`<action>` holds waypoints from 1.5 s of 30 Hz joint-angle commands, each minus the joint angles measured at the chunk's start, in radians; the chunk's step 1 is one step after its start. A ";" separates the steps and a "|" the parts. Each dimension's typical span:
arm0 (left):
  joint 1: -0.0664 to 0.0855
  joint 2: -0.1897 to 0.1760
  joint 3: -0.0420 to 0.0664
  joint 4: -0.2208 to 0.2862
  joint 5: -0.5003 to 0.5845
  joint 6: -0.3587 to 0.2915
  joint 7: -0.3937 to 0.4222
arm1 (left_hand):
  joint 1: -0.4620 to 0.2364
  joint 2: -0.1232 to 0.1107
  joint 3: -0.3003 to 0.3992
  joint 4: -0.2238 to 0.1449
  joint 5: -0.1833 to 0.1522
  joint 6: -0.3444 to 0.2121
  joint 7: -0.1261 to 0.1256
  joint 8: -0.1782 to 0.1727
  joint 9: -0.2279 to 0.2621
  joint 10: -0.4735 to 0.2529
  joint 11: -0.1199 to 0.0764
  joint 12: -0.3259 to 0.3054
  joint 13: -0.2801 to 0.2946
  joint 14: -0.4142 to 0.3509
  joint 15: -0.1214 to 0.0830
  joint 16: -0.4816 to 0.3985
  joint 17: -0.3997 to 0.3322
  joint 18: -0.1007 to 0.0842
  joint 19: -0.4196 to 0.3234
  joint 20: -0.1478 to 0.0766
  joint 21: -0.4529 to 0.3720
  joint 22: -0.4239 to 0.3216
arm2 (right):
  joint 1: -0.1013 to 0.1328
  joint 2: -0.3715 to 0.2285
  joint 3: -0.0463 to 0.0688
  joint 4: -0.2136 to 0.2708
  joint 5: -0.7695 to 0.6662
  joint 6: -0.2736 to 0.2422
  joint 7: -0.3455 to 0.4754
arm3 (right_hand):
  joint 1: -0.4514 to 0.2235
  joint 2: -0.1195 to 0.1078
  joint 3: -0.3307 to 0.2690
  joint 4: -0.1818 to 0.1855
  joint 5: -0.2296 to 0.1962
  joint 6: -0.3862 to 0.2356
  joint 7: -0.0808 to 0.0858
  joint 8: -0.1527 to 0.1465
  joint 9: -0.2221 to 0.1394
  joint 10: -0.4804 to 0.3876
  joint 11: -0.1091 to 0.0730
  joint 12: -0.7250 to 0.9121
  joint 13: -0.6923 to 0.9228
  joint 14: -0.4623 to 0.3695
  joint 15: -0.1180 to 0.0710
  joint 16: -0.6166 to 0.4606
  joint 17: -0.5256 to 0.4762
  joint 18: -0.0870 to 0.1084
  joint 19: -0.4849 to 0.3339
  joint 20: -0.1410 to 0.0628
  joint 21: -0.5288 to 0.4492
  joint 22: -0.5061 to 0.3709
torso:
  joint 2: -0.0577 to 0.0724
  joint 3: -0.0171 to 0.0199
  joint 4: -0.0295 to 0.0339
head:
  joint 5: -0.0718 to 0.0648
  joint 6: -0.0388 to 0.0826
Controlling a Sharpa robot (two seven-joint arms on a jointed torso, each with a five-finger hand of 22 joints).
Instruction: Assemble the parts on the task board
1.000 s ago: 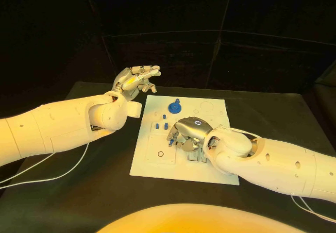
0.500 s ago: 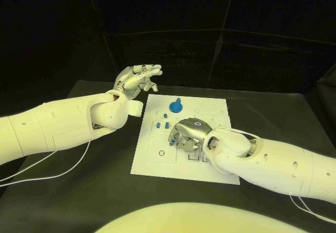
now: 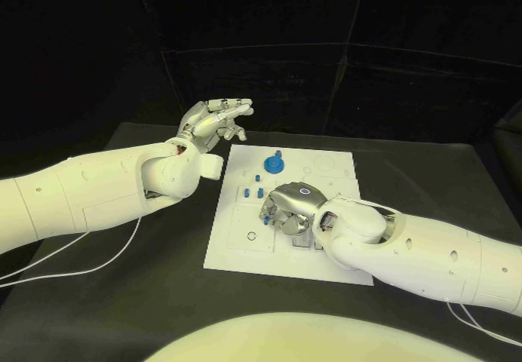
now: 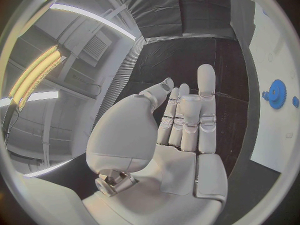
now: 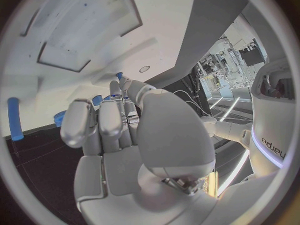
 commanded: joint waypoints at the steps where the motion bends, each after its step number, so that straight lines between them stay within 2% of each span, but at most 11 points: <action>1: 0.001 0.001 0.001 0.001 0.001 0.015 0.001 | 0.006 0.000 -0.004 0.000 0.000 0.003 0.003 0.002 -0.002 0.000 0.002 0.003 -0.001 -0.009 -0.001 -0.006 -0.001 0.006 -0.008 -0.002 -0.003 -0.001 | 0.000 0.004 0.000 0.001 -0.011 0.002 -0.004 | -0.010 0.001 -0.004 -0.004 -0.003 0.002 0.002 0.003 0.001 0.001 0.001 -0.005 -0.001 0.024 -0.007 0.004 0.000 -0.005 0.003 0.001 0.001 -0.001 | 0.000 -0.0003 -0.0006 | 0.001 -0.002; 10: 0.001 0.000 0.001 0.002 0.001 0.018 -0.001 | 0.006 0.000 -0.004 0.000 0.000 0.003 0.003 0.002 -0.002 0.000 0.002 0.003 -0.001 -0.009 -0.001 -0.006 -0.001 0.006 -0.008 -0.002 -0.003 -0.001 | 0.000 0.010 0.000 -0.005 -0.034 0.055 -0.037 | -0.017 0.000 -0.007 -0.006 -0.004 -0.004 0.005 -0.002 -0.001 -0.006 0.004 -0.010 -0.003 0.022 -0.005 0.001 -0.007 -0.005 0.000 0.001 -0.001 -0.005 | -0.001 -0.0003 -0.0009 | 0.002 -0.004; 16: 0.001 0.000 0.001 0.002 0.001 0.019 -0.002 | 0.006 0.000 -0.004 0.000 0.000 0.003 0.003 0.002 -0.002 0.000 0.002 0.003 -0.001 -0.009 -0.001 -0.006 -0.001 0.006 -0.008 -0.002 -0.003 -0.001 | 0.000 0.012 0.000 -0.009 -0.040 0.064 -0.046 | -0.033 -0.006 -0.013 -0.007 0.007 -0.025 0.012 -0.014 -0.005 -0.031 0.013 -0.026 -0.010 0.021 0.001 0.001 -0.011 -0.004 -0.004 0.006 -0.004 -0.009 | -0.001 0.0000 -0.0008 | 0.002 -0.005; 24: 0.001 -0.001 0.001 0.003 0.001 0.019 -0.003 | 0.006 0.000 -0.004 0.000 0.000 0.003 0.003 0.002 -0.002 0.000 0.002 0.003 -0.001 -0.009 -0.001 -0.006 -0.001 0.006 -0.008 -0.002 -0.003 -0.001 | 0.000 0.017 0.000 -0.014 -0.043 0.062 -0.047 | -0.037 -0.008 -0.014 -0.007 0.009 -0.028 0.013 -0.015 -0.006 -0.035 0.014 -0.029 -0.011 0.021 0.003 0.001 -0.012 -0.004 -0.005 0.008 -0.004 -0.010 | 0.000 -0.0002 -0.0004 | 0.001 -0.006; 27: 0.001 -0.001 0.001 0.003 0.001 0.020 -0.004 | 0.006 0.000 -0.004 0.000 0.000 0.003 0.003 0.002 -0.002 0.000 0.002 0.003 -0.001 -0.009 -0.001 -0.006 -0.001 0.006 -0.008 -0.002 -0.003 -0.001 | 0.000 0.019 0.000 -0.016 -0.041 0.058 -0.043 | -0.049 -0.012 -0.018 -0.006 0.012 -0.049 0.021 -0.021 -0.010 -0.054 0.021 -0.040 -0.017 0.020 0.008 0.003 -0.013 -0.003 -0.008 0.012 -0.007 -0.014 | -0.001 -0.0004 -0.0007 | 0.001 -0.006; 29: 0.001 -0.001 0.001 0.003 0.001 0.020 -0.004 | 0.006 0.000 -0.004 0.000 0.000 0.003 0.003 0.002 -0.002 0.000 0.002 0.003 -0.001 -0.009 -0.001 -0.006 -0.001 0.006 -0.008 -0.002 -0.003 -0.001 | 0.000 0.020 0.000 -0.017 -0.038 0.054 -0.040 | -0.065 -0.024 -0.024 -0.001 0.018 -0.088 0.032 -0.024 -0.018 -0.091 0.032 -0.058 -0.027 0.017 0.019 -0.002 -0.022 0.000 -0.018 0.019 -0.018 -0.035 | -0.001 -0.0005 -0.0007 | 0.001 -0.006; 32: 0.001 -0.001 0.001 0.003 0.001 0.020 -0.004 | 0.006 0.000 -0.004 0.000 0.000 0.003 0.003 0.002 -0.002 0.000 0.002 0.003 -0.001 -0.009 -0.001 -0.006 -0.001 0.006 -0.008 -0.002 -0.003 -0.001 | 0.000 0.019 0.000 -0.018 -0.024 0.027 -0.032 | -0.086 -0.040 -0.041 0.005 0.027 -0.130 0.036 -0.023 -0.020 -0.142 0.045 -0.076 -0.040 0.006 0.028 -0.021 -0.050 0.011 -0.044 0.028 -0.050 -0.090 | -0.001 -0.0005 -0.0003 | 0.001 -0.006; 39: 0.001 -0.003 0.001 0.003 0.001 0.022 -0.006 | 0.006 0.000 -0.004 0.000 0.000 0.003 0.003 0.002 -0.002 0.000 0.002 0.003 -0.001 -0.009 -0.001 -0.006 -0.001 0.006 -0.008 -0.002 -0.003 -0.001 | -0.001 -0.014 0.000 0.002 0.027 -0.094 0.005 | -0.096 -0.048 -0.063 0.007 0.034 -0.153 0.038 -0.021 -0.018 -0.161 0.048 -0.069 -0.041 0.002 0.030 -0.030 -0.066 0.015 -0.051 0.033 -0.062 -0.110 | -0.001 0.0004 -0.0012 | 0.002 -0.004; 42: 0.001 -0.005 0.001 0.003 0.001 0.022 -0.006 | 0.008 0.001 -0.005 -0.002 0.000 0.002 0.004 0.002 -0.002 -0.001 0.003 0.004 -0.001 -0.011 0.000 -0.006 -0.004 0.006 -0.009 -0.001 -0.005 -0.003 | -0.001 -0.045 0.000 0.027 0.043 -0.130 0.014 | -0.097 -0.050 -0.068 0.007 0.037 -0.153 0.039 -0.019 -0.017 -0.160 0.048 -0.064 -0.041 0.002 0.030 -0.032 -0.069 0.014 -0.050 0.034 -0.062 -0.109 | -0.002 0.0008 -0.0036 | 0.001 -0.002; 45: 0.001 -0.007 0.001 0.003 0.001 0.023 -0.006 | 0.008 0.001 -0.005 -0.002 0.000 0.002 0.004 0.002 -0.002 -0.001 0.003 0.004 -0.001 -0.011 0.000 -0.006 -0.004 0.006 -0.009 -0.001 -0.005 -0.003 | 0.002 -0.092 0.002 0.069 0.059 -0.155 0.014 | -0.097 -0.049 -0.071 0.007 0.044 -0.153 0.038 -0.018 -0.016 -0.158 0.048 -0.059 -0.040 0.002 0.030 -0.033 -0.072 0.014 -0.049 0.034 -0.062 -0.108 | -0.002 -0.0003 -0.0055 | -0.003 0.004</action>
